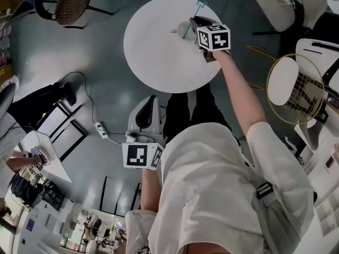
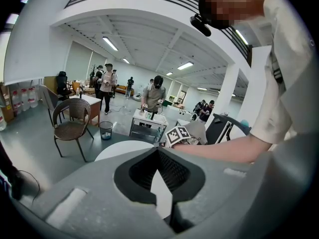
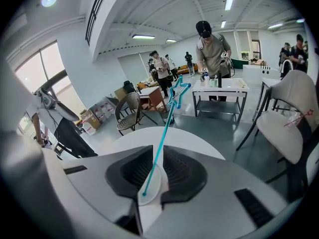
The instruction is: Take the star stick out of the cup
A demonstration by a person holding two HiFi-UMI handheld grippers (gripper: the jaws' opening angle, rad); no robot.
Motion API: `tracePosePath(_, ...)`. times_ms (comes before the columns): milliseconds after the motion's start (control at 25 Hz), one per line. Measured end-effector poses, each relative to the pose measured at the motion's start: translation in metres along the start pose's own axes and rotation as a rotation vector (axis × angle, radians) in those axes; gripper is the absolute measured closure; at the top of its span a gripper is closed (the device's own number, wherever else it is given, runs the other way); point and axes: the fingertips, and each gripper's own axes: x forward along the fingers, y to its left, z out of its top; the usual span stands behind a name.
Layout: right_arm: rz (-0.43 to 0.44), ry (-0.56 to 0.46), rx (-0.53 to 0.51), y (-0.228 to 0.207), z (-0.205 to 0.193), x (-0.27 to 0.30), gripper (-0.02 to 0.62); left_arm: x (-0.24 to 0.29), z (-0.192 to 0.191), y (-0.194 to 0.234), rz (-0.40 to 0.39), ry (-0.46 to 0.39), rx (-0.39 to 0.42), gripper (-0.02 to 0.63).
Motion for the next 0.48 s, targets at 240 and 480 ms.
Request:
tracePosePath(240, -0.002, -0.007, 0.009, 0.0007, -0.0009, 0.0035, 0.563, -0.0013, -0.0019, 0.006, 0.006, 0.006, -0.002, 0.598)
tracePosePath(480, 0.017, -0.031, 0.017, 0.0064, 0.0083, 0.0007, 0.572, 0.0002, 0.0007, 0.0054, 0.013, -0.003, 0.0, 0.598)
